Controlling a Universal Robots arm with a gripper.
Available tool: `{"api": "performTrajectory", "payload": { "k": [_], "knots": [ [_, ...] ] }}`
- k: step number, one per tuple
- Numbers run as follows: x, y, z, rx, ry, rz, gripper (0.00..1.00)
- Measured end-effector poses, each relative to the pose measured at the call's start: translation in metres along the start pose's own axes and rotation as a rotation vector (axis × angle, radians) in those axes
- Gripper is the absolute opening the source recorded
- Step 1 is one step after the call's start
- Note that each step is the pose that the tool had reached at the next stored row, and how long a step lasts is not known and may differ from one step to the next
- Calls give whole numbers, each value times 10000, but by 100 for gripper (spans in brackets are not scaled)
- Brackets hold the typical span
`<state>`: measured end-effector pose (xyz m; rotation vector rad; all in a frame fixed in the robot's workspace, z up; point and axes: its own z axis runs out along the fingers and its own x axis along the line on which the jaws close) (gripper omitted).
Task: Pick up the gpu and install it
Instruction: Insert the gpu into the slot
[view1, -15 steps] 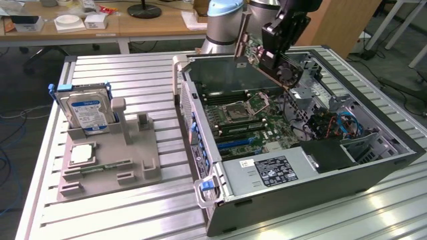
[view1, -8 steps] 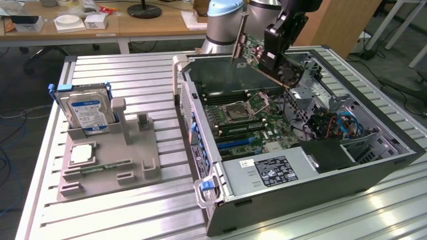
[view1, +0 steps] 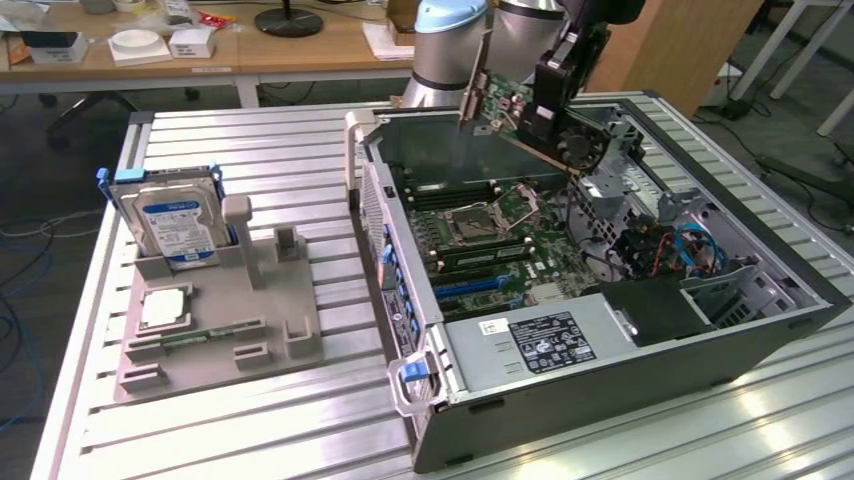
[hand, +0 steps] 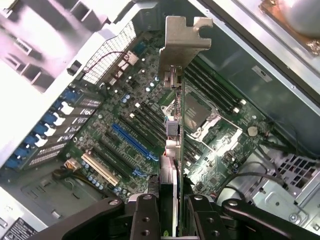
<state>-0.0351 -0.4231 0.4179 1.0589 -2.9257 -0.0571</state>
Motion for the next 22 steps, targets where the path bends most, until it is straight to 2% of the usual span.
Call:
{"api": "performTrajectory", "payload": {
  "k": [22],
  "knots": [
    [-4, -3, 4, 42, 123, -2765, 27]
  ]
}}
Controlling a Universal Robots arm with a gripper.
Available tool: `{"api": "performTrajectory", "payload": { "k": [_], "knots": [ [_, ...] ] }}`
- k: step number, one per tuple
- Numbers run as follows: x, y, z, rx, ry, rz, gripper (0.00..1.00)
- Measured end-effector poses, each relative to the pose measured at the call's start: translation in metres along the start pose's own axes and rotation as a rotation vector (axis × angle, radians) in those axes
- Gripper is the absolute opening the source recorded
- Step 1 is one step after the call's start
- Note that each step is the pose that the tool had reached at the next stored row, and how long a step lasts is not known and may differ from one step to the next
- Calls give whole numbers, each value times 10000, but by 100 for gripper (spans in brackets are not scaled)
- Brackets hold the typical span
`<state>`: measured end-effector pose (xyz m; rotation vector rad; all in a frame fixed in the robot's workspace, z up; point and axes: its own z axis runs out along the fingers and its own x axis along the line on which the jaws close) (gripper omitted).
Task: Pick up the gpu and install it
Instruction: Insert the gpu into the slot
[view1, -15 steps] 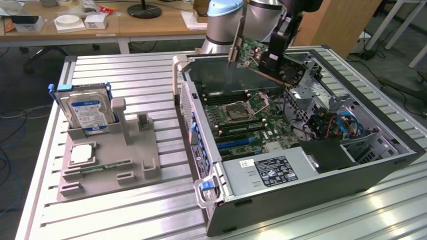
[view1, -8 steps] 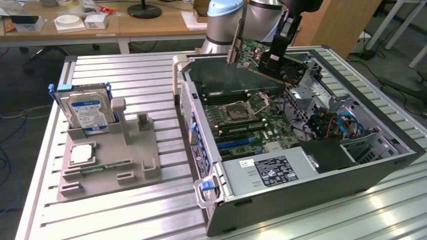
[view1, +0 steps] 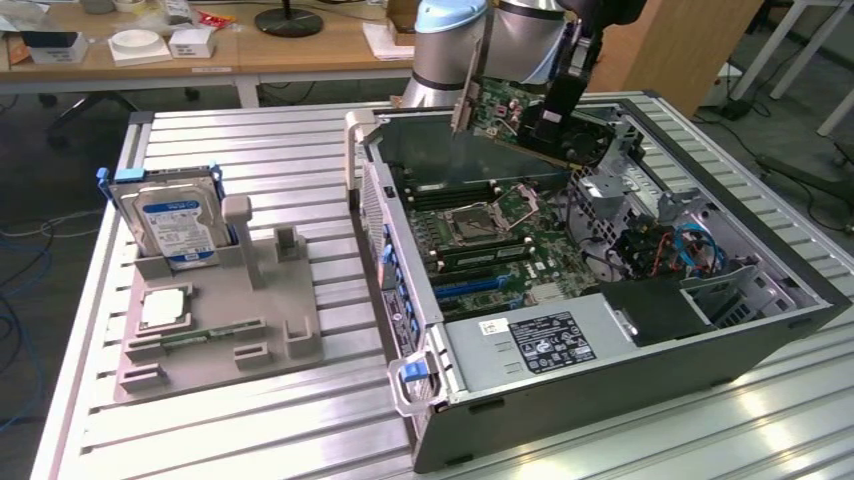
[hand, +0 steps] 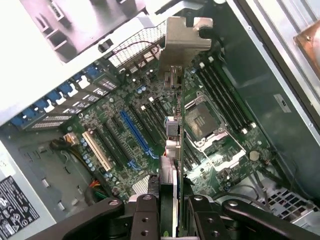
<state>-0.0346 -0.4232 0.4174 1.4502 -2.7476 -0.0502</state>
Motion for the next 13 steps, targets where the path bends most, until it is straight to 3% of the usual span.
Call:
{"api": "performTrajectory", "payload": {
  "k": [13],
  "knots": [
    [-7, -10, 3, 28, 83, -1837, 27]
  ]
}}
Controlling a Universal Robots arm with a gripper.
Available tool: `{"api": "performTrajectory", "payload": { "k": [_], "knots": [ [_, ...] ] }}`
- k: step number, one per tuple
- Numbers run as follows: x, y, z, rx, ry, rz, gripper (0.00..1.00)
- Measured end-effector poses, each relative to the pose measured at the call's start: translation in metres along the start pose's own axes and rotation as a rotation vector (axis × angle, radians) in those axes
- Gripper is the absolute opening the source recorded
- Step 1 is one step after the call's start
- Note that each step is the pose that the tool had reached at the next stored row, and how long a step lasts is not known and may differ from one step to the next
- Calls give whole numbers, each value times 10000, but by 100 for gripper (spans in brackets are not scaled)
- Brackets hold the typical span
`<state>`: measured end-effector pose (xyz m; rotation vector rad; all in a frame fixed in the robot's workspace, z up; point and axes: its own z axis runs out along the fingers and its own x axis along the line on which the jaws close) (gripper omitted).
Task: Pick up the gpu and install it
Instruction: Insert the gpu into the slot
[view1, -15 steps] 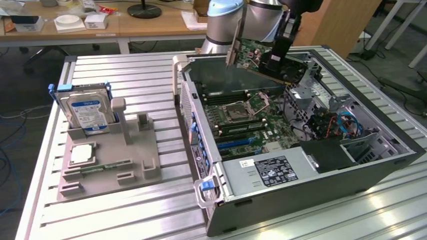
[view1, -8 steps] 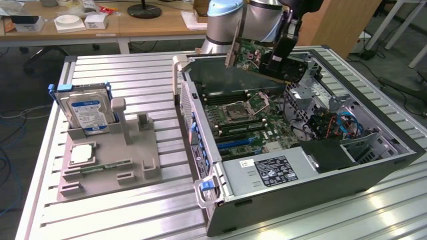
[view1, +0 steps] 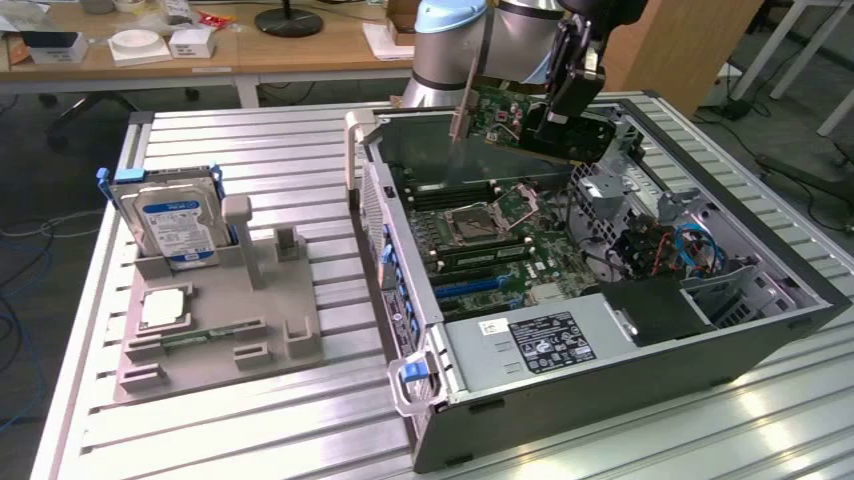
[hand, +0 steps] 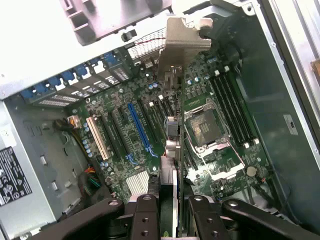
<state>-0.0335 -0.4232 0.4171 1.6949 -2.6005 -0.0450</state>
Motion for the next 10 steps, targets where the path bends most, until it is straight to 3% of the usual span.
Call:
{"api": "performTrajectory", "payload": {
  "k": [10],
  "knots": [
    [-3, -6, 2, 18, 52, -1179, 27]
  ]
}}
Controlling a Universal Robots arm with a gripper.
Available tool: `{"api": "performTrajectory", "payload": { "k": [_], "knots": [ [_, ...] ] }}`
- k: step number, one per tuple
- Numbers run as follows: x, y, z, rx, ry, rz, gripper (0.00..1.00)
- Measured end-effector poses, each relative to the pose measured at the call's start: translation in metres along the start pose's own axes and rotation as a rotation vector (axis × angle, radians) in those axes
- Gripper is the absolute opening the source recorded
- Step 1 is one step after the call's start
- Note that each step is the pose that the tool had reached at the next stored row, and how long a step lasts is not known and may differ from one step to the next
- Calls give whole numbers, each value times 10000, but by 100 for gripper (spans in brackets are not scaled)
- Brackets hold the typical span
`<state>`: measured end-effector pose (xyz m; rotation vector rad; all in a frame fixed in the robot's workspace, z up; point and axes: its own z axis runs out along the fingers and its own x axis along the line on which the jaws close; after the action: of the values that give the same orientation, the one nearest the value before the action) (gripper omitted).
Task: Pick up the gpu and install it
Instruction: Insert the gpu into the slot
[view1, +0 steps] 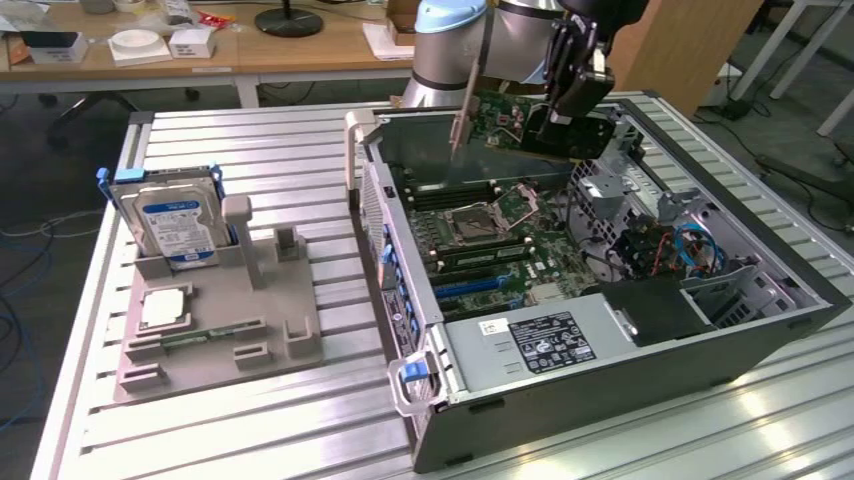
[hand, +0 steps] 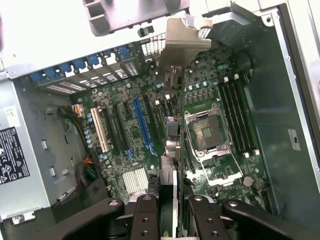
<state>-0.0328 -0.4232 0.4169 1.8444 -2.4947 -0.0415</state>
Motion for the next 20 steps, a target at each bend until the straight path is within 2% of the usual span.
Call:
{"api": "performTrajectory", "payload": {
  "k": [5, 6, 8, 9, 11, 17, 20],
  "knots": [
    [0, 0, 0, 3, 4, -79, 27],
    [0, 0, 0, 27, -4, -79, 27],
    [-6, 2, 1, 176, -48, -115, 27],
    [-14, 5, 1, 213, -55, -166, 27],
    [-21, 7, 3, 253, -62, -313, 27],
    [-21, 6, 40, 282, -33, -1327, 27],
    [-21, 5, 52, 390, -40, -1715, 27]
  ]
}}
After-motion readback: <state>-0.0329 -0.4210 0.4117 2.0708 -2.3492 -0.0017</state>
